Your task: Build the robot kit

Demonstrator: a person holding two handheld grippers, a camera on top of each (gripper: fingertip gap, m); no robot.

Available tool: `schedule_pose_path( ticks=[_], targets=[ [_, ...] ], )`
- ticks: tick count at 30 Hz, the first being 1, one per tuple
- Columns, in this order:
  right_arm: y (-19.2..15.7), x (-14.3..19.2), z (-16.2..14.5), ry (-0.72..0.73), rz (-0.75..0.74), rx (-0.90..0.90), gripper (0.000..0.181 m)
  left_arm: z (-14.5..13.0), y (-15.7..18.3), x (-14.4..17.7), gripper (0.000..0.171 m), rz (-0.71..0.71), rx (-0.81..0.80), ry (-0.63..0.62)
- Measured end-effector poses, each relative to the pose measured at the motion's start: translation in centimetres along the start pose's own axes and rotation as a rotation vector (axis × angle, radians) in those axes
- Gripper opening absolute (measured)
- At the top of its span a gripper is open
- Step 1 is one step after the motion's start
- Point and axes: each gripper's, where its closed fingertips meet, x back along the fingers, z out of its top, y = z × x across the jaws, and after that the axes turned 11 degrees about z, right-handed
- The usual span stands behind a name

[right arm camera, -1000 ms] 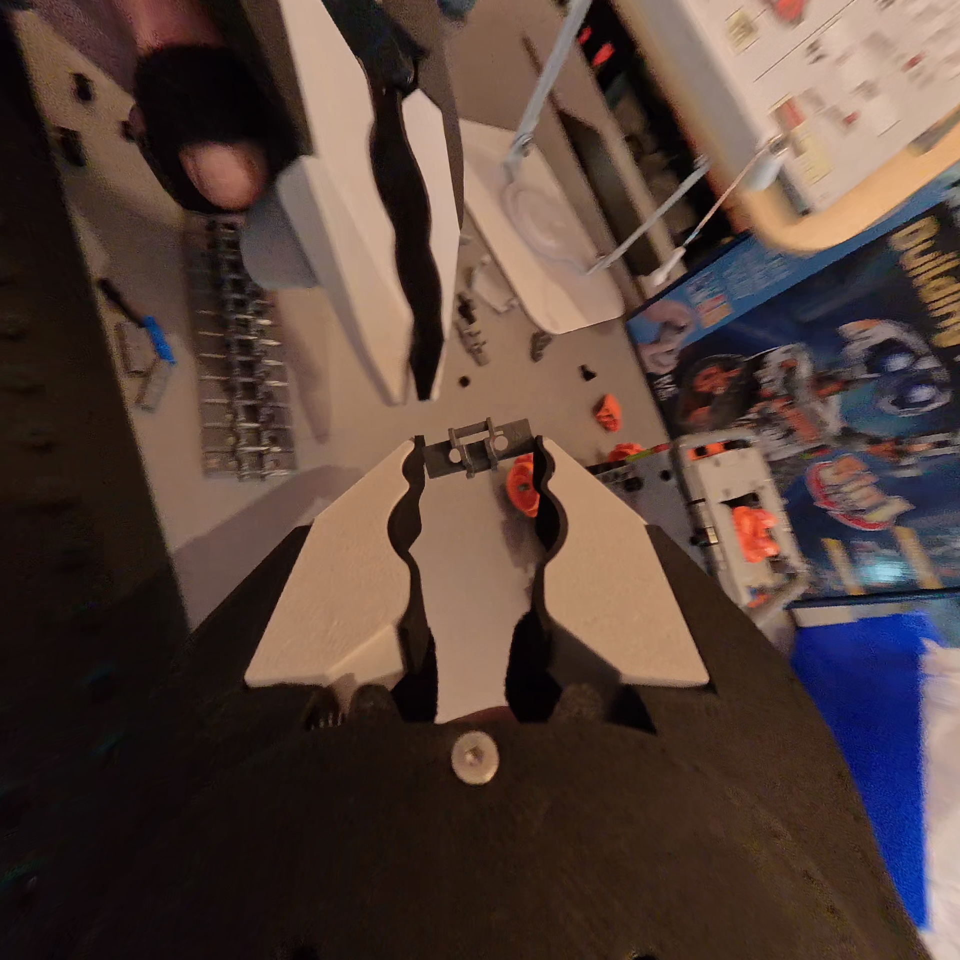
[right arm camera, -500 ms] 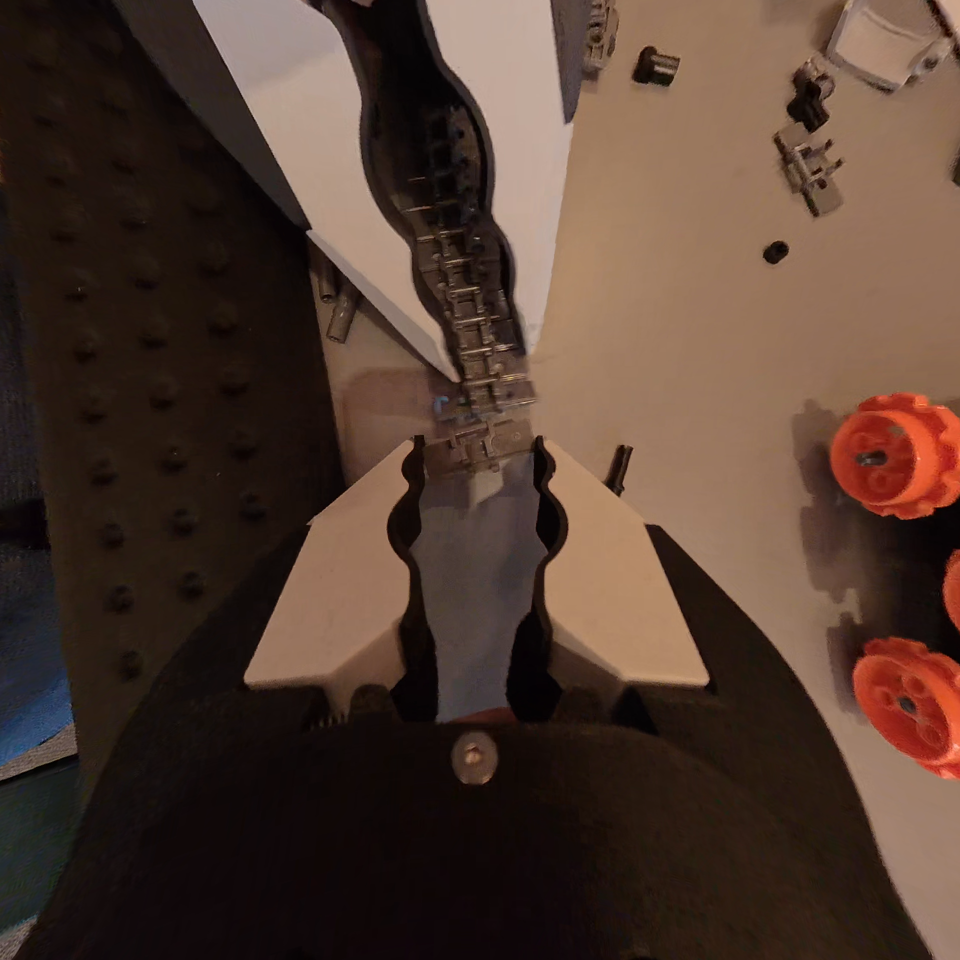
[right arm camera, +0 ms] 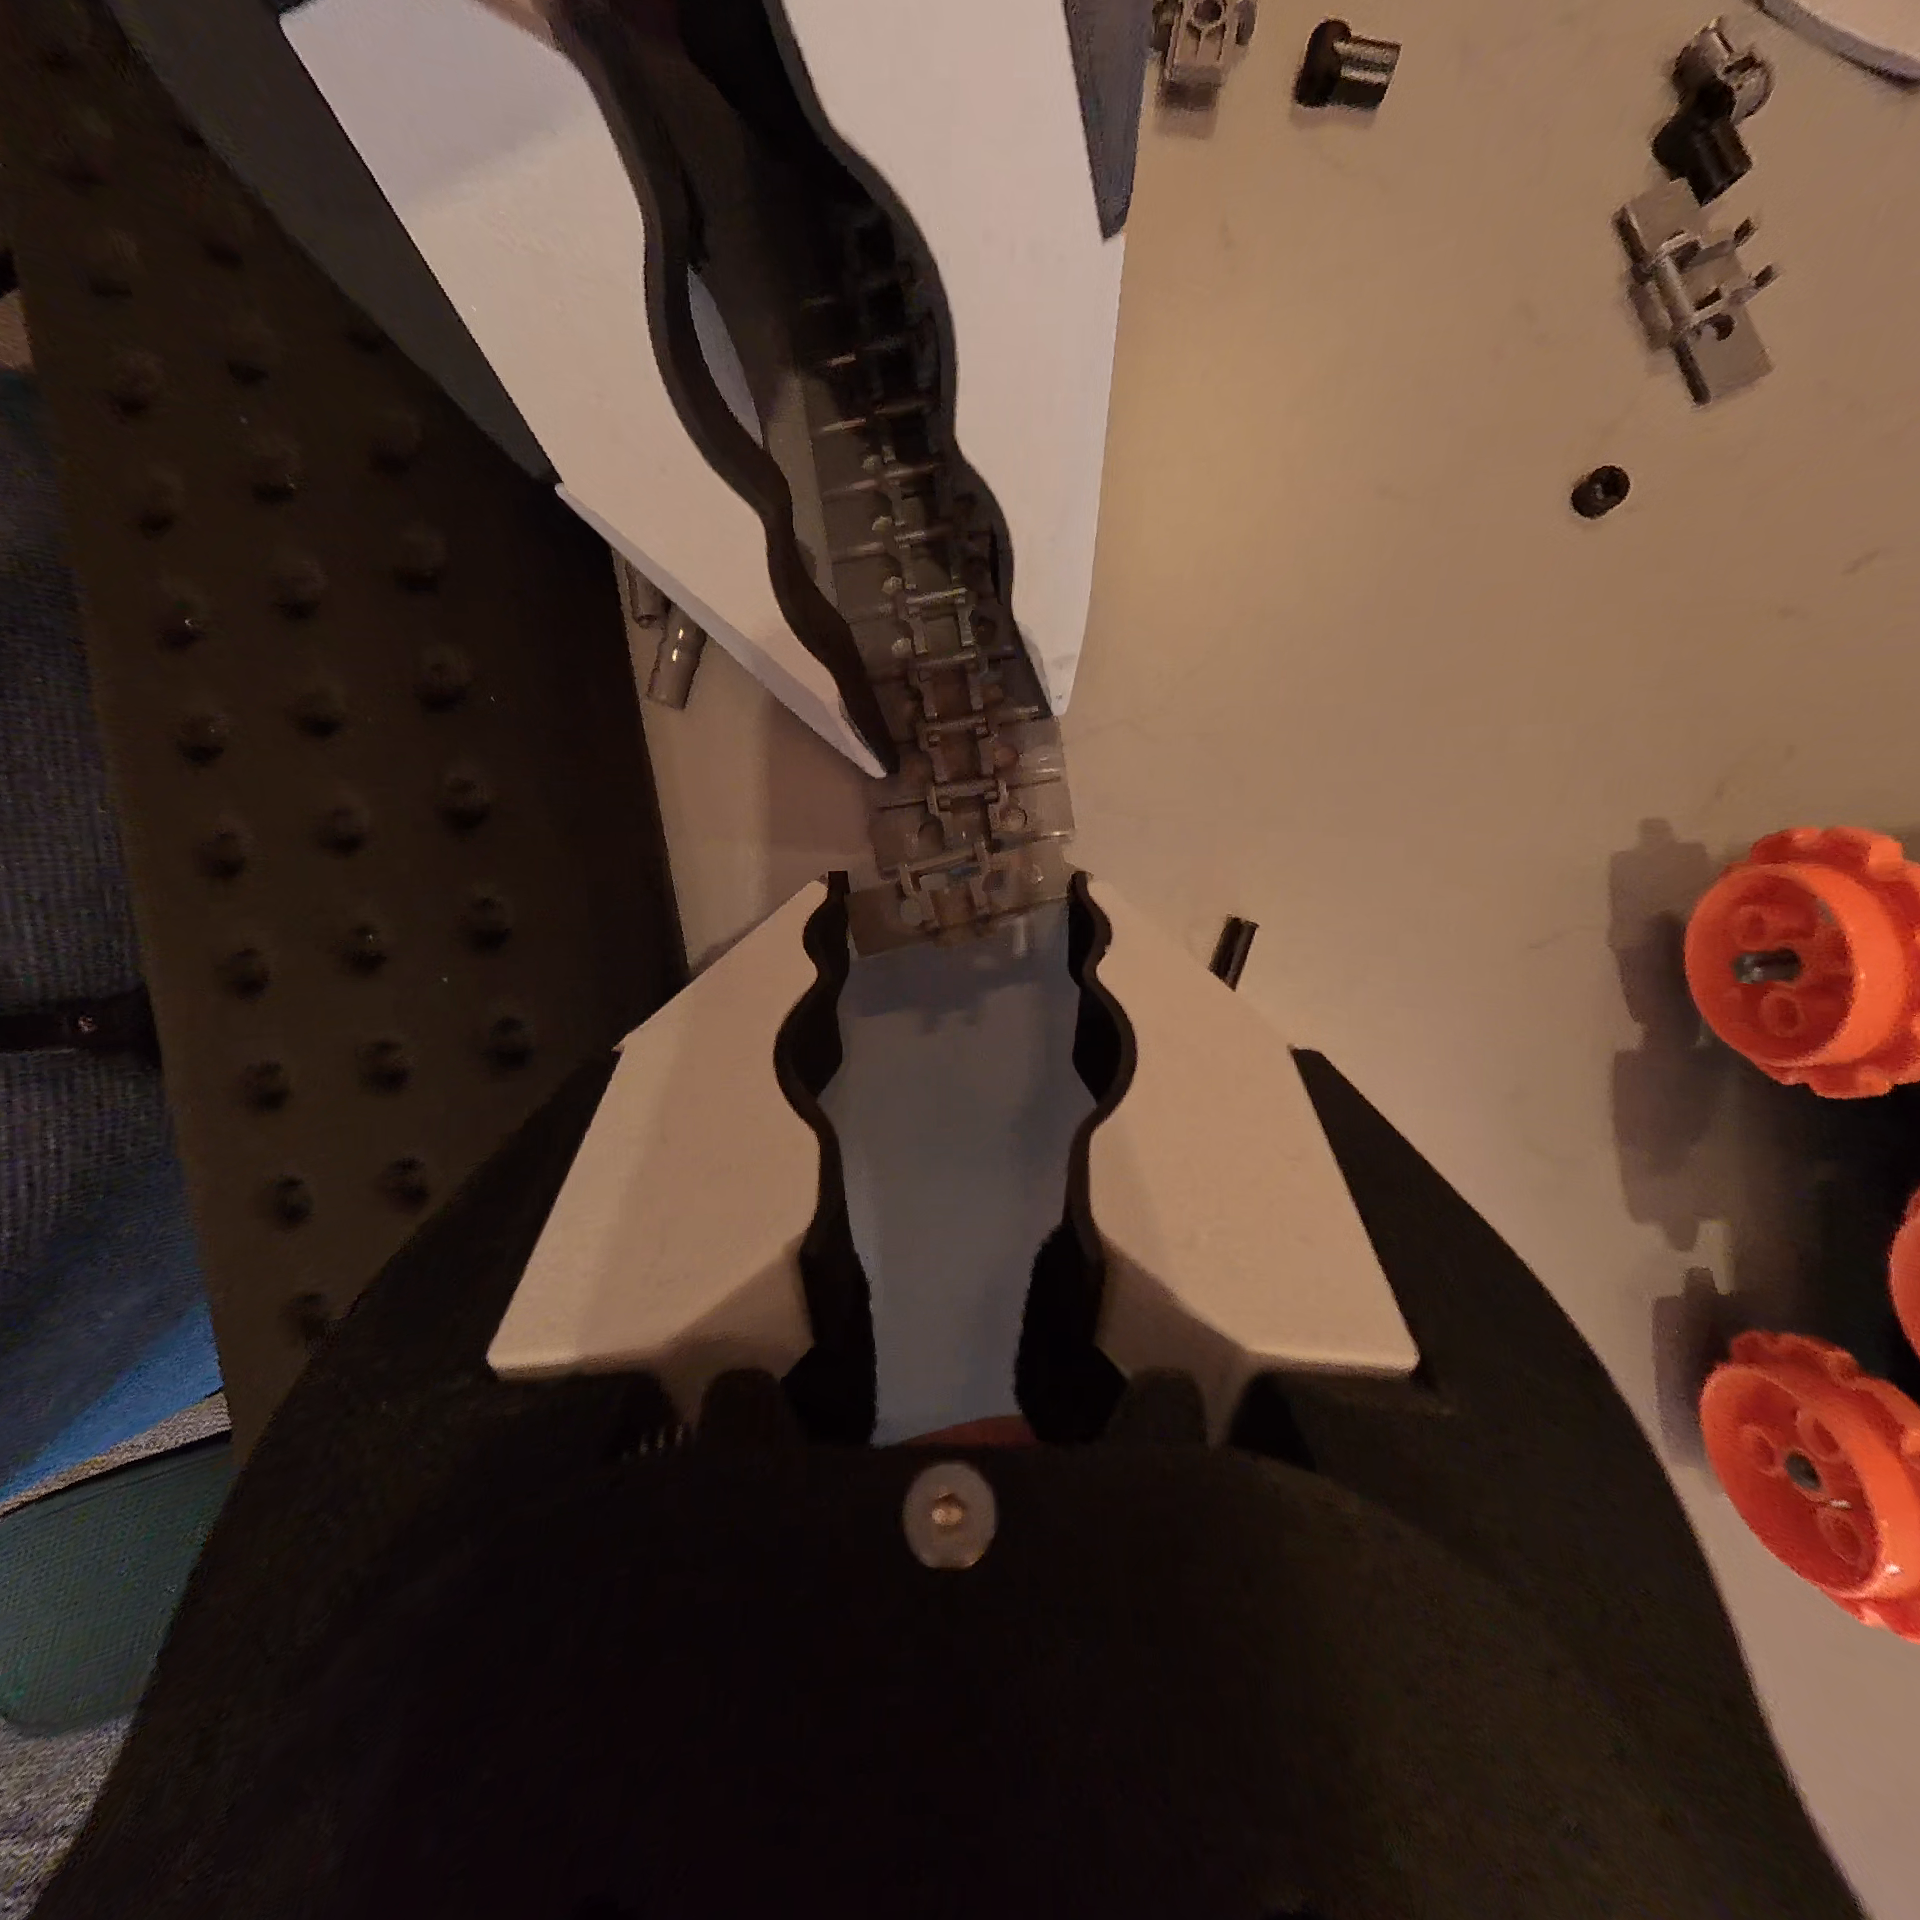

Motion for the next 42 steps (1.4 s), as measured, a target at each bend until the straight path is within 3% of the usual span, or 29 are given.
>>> schedule_pose_path(
  ticks=[12,16,21,27,31,36,42],
  targets=[
    [0.3,-0.1,0.3,-0.034,-0.055,0.006,0.046,-0.1,0.3,-0.2,0.025,-0.001,-0.015,-0.009],
    [0.5,1.6,0.3,0.017,-0.113,0.017,0.045,-0.2,0.2,-0.1,0.026,0.003,-0.019,-0.014],
    [0.4,3.7,-1.2,0.025,-0.237,-0.034,0.026,-0.3,0.1,-0.1,0.025,0.008,-0.031,-0.020],
    [0.5,2.1,-2.7,0.020,-0.226,-0.072,0.014,-0.1,0.1,-0.2,0.022,0.012,-0.034,-0.027],
    [1.9,2.9,-2.9,-0.020,-0.282,-0.030,0.023,-0.1,0.1,-0.2,0.023,0.013,-0.032,-0.031],
    [1.0,3.2,-1.0,0.117,-0.232,-0.133,0.015,-0.3,-0.1,-0.1,0.023,0.009,-0.031,-0.041],
    [0.9,1.7,-1.6,0.144,-0.299,-0.243,0.030,-0.5,-0.1,-0.1,0.023,0.003,-0.026,-0.044]
  ],
)
